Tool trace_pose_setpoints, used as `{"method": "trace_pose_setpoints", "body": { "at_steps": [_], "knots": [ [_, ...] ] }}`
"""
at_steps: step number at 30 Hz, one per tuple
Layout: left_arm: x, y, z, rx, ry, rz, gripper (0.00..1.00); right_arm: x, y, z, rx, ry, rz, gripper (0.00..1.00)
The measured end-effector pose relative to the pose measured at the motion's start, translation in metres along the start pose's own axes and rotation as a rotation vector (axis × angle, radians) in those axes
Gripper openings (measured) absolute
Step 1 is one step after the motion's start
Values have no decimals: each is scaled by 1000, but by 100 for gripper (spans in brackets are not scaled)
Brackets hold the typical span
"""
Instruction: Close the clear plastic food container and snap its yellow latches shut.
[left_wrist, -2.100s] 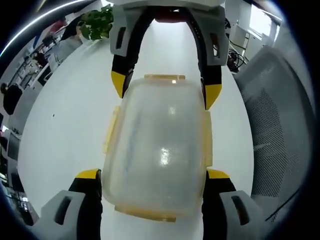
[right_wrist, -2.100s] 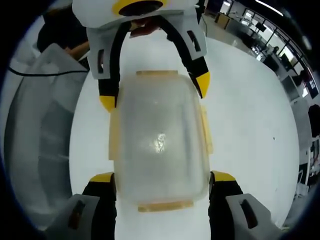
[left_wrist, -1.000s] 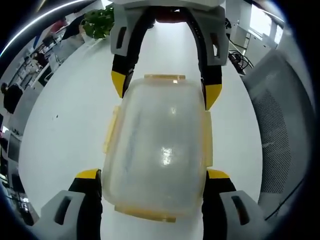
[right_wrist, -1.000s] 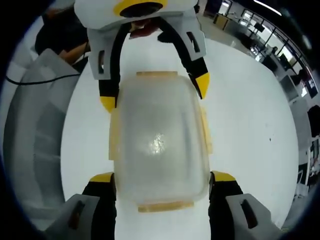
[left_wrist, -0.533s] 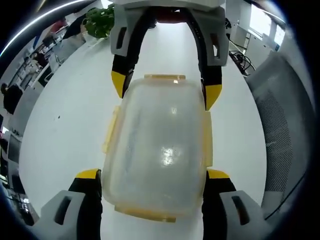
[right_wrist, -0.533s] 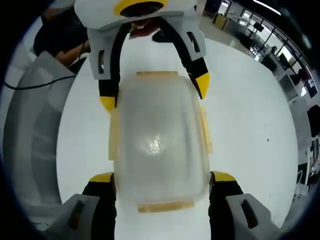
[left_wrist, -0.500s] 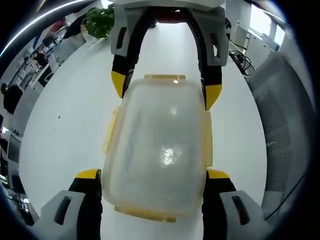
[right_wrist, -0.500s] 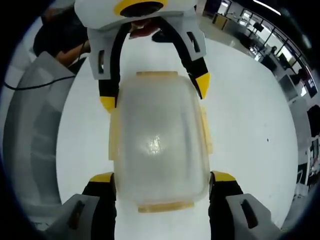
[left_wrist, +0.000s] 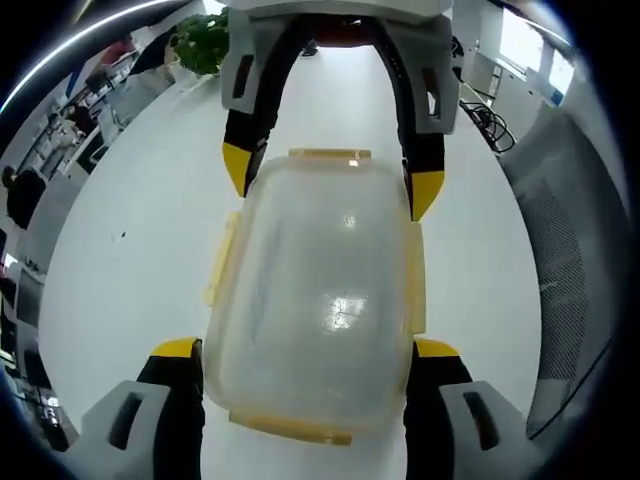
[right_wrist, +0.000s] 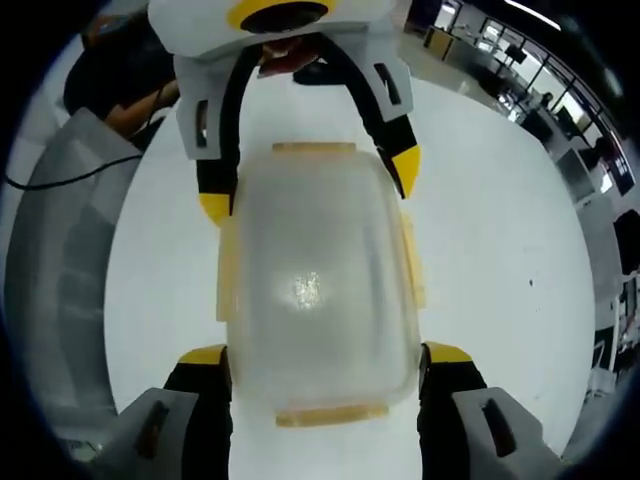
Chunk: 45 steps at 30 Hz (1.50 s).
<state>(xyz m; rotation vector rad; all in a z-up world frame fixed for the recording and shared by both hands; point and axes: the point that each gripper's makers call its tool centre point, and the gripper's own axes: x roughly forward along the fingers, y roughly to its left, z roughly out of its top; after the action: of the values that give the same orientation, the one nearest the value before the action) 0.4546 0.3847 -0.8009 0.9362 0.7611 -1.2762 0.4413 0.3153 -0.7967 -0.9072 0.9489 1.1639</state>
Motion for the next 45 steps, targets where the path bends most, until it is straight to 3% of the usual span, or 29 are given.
{"method": "trace_pose_setpoints", "body": {
  "at_steps": [15, 29, 33, 36, 45],
  "knots": [
    [3, 13, 1, 2, 4, 0, 83, 2, -13, 1, -2, -3, -3, 77],
    [2, 14, 2, 3, -11, 9, 84, 2, -14, 1, 2, -3, -11, 78],
    [1, 12, 2, -8, -22, 23, 85, -1, -14, 0, 47, -13, -34, 81],
    [0, 7, 0, -30, -36, 40, 88, -4, -13, -5, 29, -20, -83, 87],
    [-7, 3, -13, -113, -49, 91, 95, -14, -4, -13, 126, -74, -140, 88]
  ]
}}
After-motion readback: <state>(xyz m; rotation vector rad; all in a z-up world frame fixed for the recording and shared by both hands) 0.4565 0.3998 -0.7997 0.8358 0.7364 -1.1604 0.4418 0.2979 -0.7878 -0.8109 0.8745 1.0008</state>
